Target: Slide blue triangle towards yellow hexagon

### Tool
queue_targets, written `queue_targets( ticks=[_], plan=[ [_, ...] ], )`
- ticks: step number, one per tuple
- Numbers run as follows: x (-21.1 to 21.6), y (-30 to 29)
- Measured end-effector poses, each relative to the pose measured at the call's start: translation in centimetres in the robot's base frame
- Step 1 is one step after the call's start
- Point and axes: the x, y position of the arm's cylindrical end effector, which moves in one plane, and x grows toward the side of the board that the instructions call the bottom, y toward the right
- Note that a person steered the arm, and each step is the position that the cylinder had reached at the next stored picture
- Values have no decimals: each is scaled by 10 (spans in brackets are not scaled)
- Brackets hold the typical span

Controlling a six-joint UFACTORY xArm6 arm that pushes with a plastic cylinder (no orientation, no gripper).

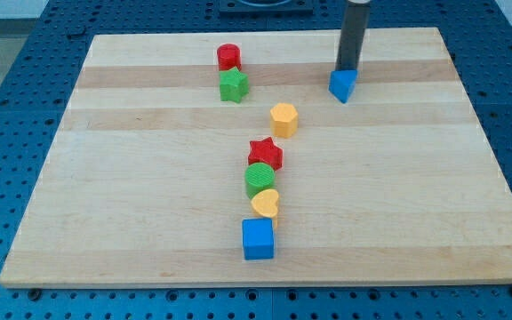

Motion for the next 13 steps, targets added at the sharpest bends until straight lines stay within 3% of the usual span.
queue_targets(
  ticks=[2, 4, 6, 8, 9, 13],
  plan=[
    [4, 44],
    [8, -3],
    [38, -34],
    [48, 50],
    [65, 52],
    [65, -18]
  ],
)
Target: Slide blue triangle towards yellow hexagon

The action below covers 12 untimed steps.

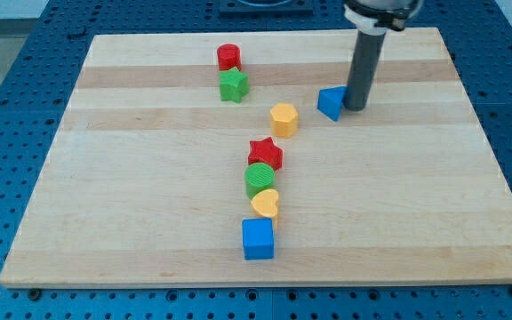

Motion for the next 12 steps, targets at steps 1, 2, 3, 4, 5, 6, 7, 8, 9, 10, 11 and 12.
queue_targets(
  ticks=[1, 2, 3, 4, 5, 6, 7, 8, 9, 10, 11, 12],
  plan=[
    [-3, -21],
    [-3, -39],
    [-3, -51],
    [-3, -56],
    [-3, -60],
    [-3, -67],
    [-3, -72],
    [-3, -72],
    [-3, -72],
    [-3, -72],
    [-10, -74],
    [-20, -77]
  ],
)
